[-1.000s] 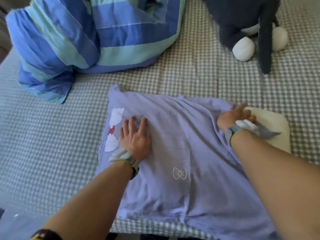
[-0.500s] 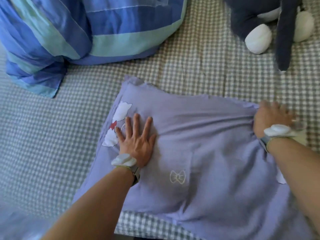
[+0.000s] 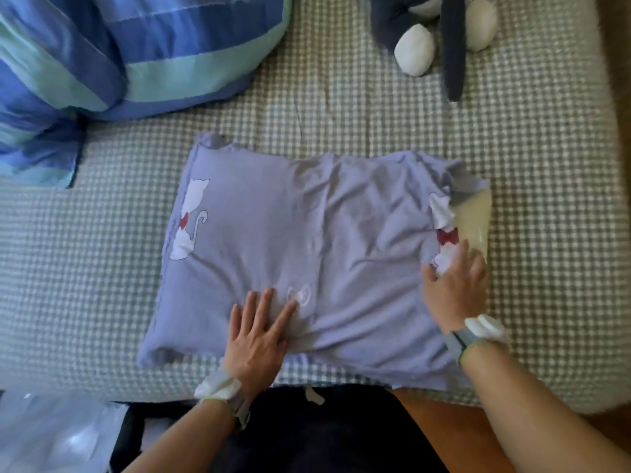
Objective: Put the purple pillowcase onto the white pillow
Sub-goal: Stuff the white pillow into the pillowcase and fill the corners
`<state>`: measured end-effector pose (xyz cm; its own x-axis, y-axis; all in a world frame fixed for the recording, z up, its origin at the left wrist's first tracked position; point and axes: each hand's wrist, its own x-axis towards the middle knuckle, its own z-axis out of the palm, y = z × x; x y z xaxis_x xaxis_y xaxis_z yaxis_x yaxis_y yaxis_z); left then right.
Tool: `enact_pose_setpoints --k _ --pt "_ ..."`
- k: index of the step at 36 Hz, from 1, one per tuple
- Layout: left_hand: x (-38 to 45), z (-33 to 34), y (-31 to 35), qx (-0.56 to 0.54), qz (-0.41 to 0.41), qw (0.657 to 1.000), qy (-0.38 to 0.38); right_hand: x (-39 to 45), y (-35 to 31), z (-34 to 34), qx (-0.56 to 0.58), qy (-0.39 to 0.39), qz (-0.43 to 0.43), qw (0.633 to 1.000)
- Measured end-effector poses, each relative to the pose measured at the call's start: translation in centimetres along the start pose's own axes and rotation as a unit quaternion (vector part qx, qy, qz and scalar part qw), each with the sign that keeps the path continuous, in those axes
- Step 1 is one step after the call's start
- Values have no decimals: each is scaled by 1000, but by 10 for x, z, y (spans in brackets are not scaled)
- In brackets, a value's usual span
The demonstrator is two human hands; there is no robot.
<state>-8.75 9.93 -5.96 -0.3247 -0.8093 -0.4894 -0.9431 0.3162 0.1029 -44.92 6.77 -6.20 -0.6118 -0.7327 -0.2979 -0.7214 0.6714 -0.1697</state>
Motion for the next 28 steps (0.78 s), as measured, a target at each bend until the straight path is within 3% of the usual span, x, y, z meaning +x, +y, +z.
enact_pose_setpoints --k 3,5,7,13,15,17,19,21,24,26,28 --pt "-10 -8 -3 -25 -102 994 -24 -27 6 -12 85 1 62 994" --pt "-15 -13 3 -47 -139 989 -33 -54 26 -18 106 -61 114 986" --pt "-16 -17 4 -53 -137 988 -45 -74 52 -19 96 -124 128 979" --pt "-7 -43 -9 -13 -87 989 -118 -70 59 -25 62 -118 190 973" --pt "11 -60 -13 -12 -80 991 -109 -49 26 -31 -3 -37 125 992" --pt "33 -81 -19 -51 -82 992 -78 -37 -16 -36 8 48 -25 999" --pt "87 -103 -31 -61 -69 995 -28 2 -63 -31 14 64 -177 982" --pt "115 -129 -33 -58 -77 995 20 30 -90 -38 -37 19 -255 966" --pt "189 -153 -61 -53 -62 995 65 106 -118 -32 -127 -91 -240 958" --pt "235 -172 -86 -3 -52 998 24 145 -124 -43 -205 -167 -200 944" --pt "282 -180 -111 60 -23 996 -56 170 -127 -33 -202 -234 -173 935"
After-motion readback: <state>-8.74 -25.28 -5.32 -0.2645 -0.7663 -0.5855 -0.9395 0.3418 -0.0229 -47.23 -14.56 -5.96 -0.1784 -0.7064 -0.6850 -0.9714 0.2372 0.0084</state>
